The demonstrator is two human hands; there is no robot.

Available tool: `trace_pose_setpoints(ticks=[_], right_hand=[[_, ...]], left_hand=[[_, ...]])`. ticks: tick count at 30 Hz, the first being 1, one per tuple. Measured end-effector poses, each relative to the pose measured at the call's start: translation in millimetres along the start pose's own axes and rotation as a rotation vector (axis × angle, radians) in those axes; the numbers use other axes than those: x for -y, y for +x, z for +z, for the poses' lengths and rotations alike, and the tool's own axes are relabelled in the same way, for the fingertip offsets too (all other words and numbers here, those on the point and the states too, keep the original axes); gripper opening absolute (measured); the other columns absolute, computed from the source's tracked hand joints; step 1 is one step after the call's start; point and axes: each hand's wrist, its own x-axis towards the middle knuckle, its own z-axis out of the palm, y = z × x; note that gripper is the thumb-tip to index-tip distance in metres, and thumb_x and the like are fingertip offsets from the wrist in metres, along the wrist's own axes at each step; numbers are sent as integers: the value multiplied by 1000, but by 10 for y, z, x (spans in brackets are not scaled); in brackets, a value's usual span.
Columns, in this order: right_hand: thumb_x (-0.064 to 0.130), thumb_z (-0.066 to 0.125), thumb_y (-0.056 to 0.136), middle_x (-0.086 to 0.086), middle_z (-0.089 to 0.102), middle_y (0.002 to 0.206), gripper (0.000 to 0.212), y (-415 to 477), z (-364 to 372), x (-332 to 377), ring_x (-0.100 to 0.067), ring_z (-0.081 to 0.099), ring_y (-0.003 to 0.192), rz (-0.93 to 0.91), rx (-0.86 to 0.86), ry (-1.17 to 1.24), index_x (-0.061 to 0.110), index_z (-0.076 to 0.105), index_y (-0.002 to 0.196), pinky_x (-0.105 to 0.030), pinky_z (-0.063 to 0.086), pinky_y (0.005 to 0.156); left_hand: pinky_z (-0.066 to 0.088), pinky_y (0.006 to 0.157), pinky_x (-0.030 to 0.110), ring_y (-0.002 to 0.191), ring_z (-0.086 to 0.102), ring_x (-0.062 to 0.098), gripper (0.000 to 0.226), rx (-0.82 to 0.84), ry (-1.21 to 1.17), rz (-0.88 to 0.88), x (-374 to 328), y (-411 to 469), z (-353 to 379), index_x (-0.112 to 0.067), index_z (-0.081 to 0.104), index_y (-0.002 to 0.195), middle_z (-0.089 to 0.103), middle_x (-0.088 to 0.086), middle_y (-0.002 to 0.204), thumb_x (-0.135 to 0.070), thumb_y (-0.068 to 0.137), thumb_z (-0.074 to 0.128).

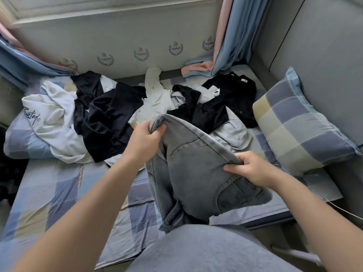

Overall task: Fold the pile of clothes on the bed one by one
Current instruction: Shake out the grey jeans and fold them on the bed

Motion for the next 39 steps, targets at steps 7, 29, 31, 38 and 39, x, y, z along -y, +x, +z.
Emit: trace_pose_setpoints(ticks=[7, 29, 31, 38, 39], right_hand=[[25, 70, 95, 3, 52, 57, 25, -32, 41, 633, -8, 43, 58, -209, 117, -133, 28, 68, 70, -23, 34, 56], [21, 76, 87, -8, 74, 112, 34, 94, 361, 109, -22, 72, 99, 112, -58, 509, 19, 67, 120, -34, 55, 83], [3, 73, 88, -10, 76, 103, 27, 146, 398, 148, -24, 71, 95, 91, -158, 522, 12, 70, 113, -36, 56, 87], [-5, 71, 87, 0, 73, 86, 32, 84, 97, 416, -13, 67, 82, -144, -307, 356, 16, 72, 111, -29, 56, 82], [-8, 71, 86, 1, 73, 89, 34, 69, 62, 473, -12, 66, 82, -187, -294, 303, 19, 72, 106, -28, 56, 82]], left_hand=[[24, 116, 27, 144, 25, 2, 82, 526, 381, 387, -2, -282, 392, -46, 40, 144, 32, -15, 157, -52, 74, 83], [61, 83, 39, 96, 74, 26, 12, -94, -704, -129, -155, -221, 287, -13, 72, 101, 77, 12, 101, -20, 100, 62], [61, 75, 33, 90, 75, 21, 11, -123, -704, -153, -81, -221, 260, -13, 71, 97, 77, 9, 94, -20, 100, 62], [53, 85, 33, 116, 64, 23, 28, 8, -261, -323, 241, -158, 83, -17, 59, 117, 67, 3, 121, -18, 92, 72], [48, 97, 32, 125, 55, 17, 48, 45, -187, -274, 249, -170, 72, -20, 53, 132, 57, -4, 135, -24, 89, 75]])
